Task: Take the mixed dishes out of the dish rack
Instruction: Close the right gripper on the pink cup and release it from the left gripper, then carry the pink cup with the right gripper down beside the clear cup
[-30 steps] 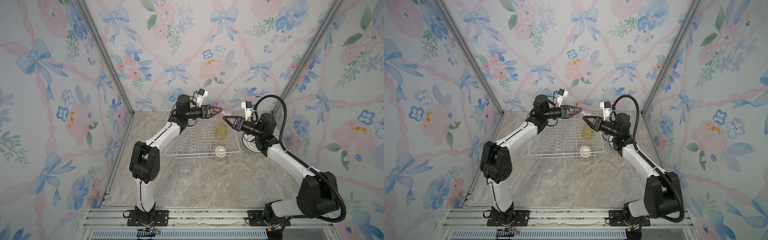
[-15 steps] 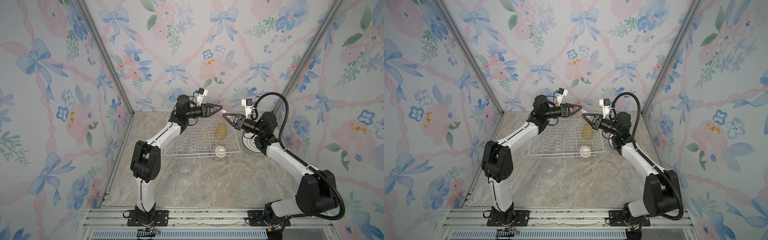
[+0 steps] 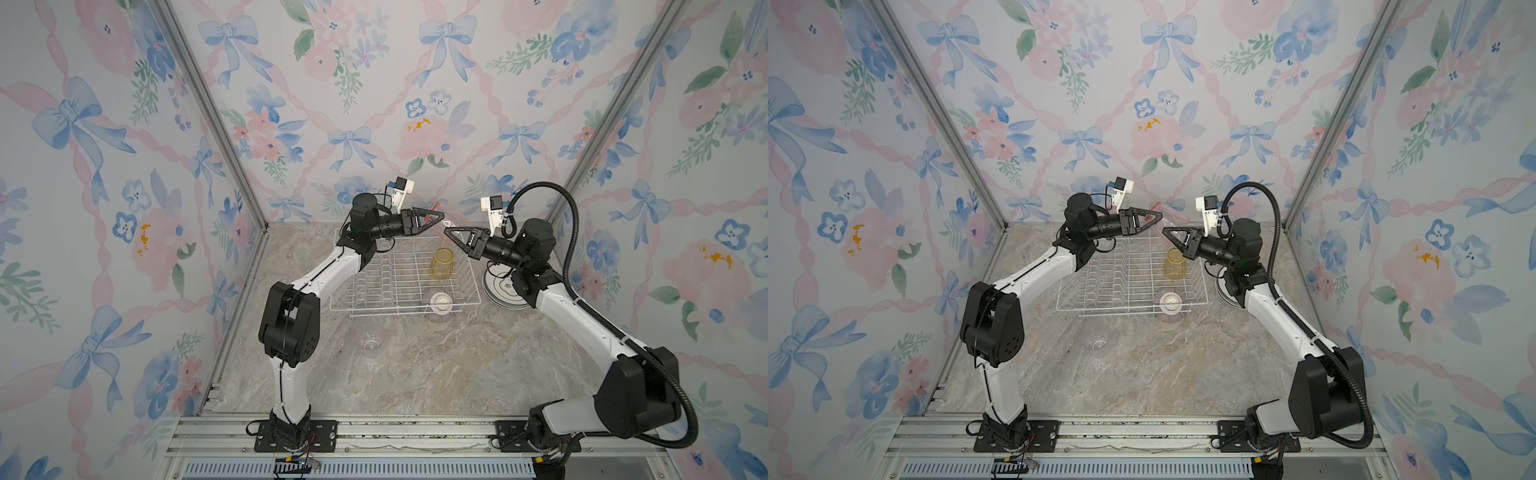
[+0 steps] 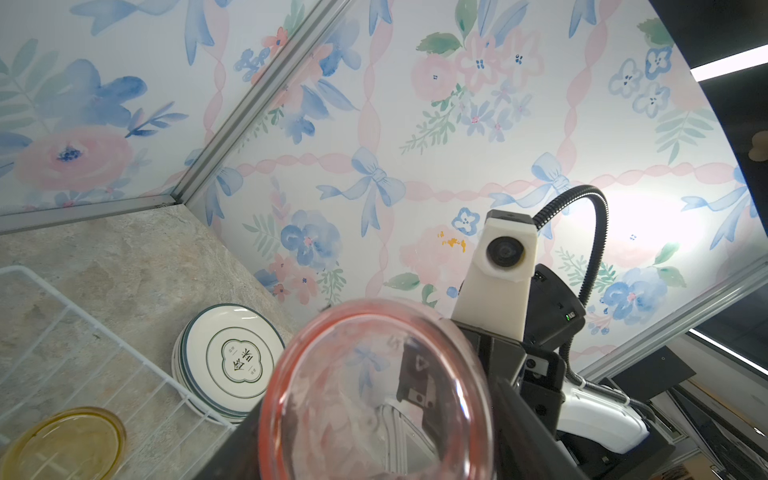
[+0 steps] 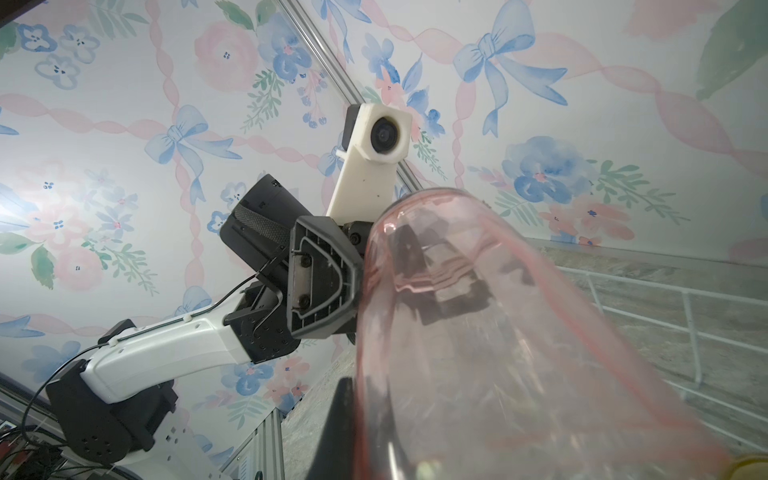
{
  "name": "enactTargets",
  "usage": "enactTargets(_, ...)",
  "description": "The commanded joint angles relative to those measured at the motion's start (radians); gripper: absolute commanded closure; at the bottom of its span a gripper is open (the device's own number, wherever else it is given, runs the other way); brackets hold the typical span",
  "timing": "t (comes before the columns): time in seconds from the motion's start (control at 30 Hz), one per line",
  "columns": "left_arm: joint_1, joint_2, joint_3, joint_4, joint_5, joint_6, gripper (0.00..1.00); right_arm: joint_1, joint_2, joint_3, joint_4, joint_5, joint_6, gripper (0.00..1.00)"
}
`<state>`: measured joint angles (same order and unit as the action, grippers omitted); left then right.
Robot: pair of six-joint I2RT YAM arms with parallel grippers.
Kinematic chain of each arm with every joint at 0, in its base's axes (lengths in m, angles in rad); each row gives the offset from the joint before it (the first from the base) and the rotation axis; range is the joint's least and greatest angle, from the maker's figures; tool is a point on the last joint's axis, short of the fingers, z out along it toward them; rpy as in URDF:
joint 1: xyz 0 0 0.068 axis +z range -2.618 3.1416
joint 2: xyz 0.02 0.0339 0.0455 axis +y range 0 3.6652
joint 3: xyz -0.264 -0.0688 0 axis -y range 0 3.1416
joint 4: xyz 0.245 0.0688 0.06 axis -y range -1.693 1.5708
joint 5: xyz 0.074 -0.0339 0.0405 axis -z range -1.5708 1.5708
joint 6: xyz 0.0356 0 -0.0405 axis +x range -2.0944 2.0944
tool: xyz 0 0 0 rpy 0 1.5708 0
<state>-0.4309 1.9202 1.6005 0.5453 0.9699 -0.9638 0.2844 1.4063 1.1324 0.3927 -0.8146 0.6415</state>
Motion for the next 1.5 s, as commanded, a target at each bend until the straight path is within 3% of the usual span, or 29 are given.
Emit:
enactTargets(0.0, 0.030, -0.087, -0.044, 0.026, -0.004, 0.143, 0.21, 0.015, -0.068, 0.071, -0.205, 0.081, -0.127, 1.00)
enactTargets(0.03, 0.037, -0.099, -0.059, 0.027, 0.001, 0.150, 0.03, 0.021, -0.078, 0.081, -0.248, 0.083, -0.156, 1.00)
enactTargets(0.23, 0.067, -0.186, -0.142, 0.027, -0.046, 0.187, 0.02, 0.044, -0.128, 0.134, -0.431, 0.083, -0.245, 1.00)
enactTargets(0.33, 0.088, -0.262, -0.176, -0.074, -0.131, 0.272, 0.02, 0.066, -0.140, 0.209, -0.659, 0.097, -0.353, 1.00)
enactTargets(0.37, 0.087, -0.291, -0.166, -0.205, -0.204, 0.363, 0.02, 0.087, -0.139, 0.248, -0.781, 0.126, -0.422, 1.00)
enactTargets(0.47, 0.036, -0.360, -0.086, -0.606, -0.594, 0.651, 0.02, 0.206, -0.121, 0.359, -1.116, 0.311, -0.614, 1.00)
enactTargets(0.5, 0.023, -0.383, -0.085, -0.656, -0.691, 0.689, 0.02, 0.254, -0.111, 0.386, -1.206, 0.375, -0.657, 1.00)
enactTargets(0.67, 0.020, -0.473, -0.150, -0.752, -0.945, 0.743, 0.02, 0.455, -0.060, 0.424, -1.444, 0.584, -0.707, 1.00)
enactTargets(0.83, 0.030, -0.478, -0.149, -0.855, -0.953, 0.787, 0.02, 0.621, 0.032, 0.424, -1.544, 0.721, -0.701, 1.00)
enactTargets(1.0, 0.018, -0.502, -0.191, -0.861, -0.963, 0.825, 0.02, 0.709, 0.154, 0.432, -1.561, 0.752, -0.698, 1.00)
enactTargets(1.47, 0.034, -0.513, -0.241, -1.016, -1.050, 0.885, 0.02, 0.782, 0.492, 0.569, -1.643, 0.789, -0.763, 1.00)
